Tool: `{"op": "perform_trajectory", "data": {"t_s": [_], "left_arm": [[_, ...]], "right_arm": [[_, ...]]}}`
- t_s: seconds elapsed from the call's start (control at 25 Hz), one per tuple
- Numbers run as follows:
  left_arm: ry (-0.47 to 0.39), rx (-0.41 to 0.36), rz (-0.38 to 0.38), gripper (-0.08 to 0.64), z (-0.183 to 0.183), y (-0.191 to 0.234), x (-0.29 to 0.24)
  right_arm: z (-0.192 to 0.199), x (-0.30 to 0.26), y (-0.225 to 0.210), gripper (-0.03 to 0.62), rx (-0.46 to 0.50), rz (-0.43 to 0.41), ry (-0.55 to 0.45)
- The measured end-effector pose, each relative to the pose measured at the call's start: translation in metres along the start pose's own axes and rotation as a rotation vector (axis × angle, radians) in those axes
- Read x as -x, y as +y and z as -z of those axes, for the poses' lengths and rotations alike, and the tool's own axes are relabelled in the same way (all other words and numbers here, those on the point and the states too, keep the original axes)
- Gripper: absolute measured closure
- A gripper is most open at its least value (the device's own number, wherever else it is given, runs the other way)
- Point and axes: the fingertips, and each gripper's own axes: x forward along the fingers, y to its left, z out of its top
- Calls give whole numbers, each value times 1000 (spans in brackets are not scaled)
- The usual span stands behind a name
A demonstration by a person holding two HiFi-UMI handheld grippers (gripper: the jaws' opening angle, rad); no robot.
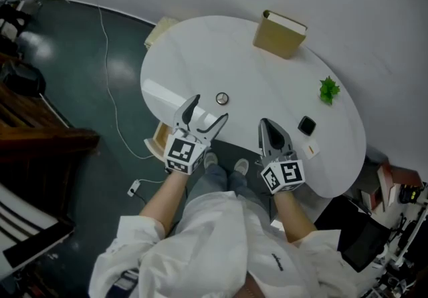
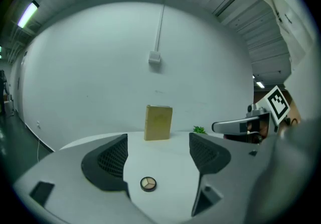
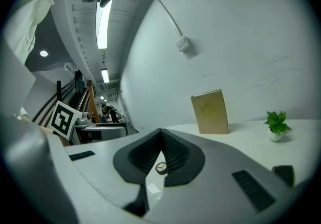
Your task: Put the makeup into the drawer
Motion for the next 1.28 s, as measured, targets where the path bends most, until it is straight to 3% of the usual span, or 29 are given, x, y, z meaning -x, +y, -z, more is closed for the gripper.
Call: {"op": "perform_trajectory", "data": {"t_s": [0.24, 0.48, 1.0, 1.28], "left_arm": [[102, -1, 24, 190, 51, 17, -36], [180, -73, 67, 190, 90, 24, -70], [363, -171, 80, 190, 166, 33, -105], [400, -118, 79, 190, 175, 36, -118]], "right_arm": [[37, -45, -13, 575, -16, 7, 88], [75, -72, -23, 575, -53, 23, 153], [112, -95, -29, 575, -85, 37, 186], [118, -86, -29, 575, -94, 45, 186]]}}
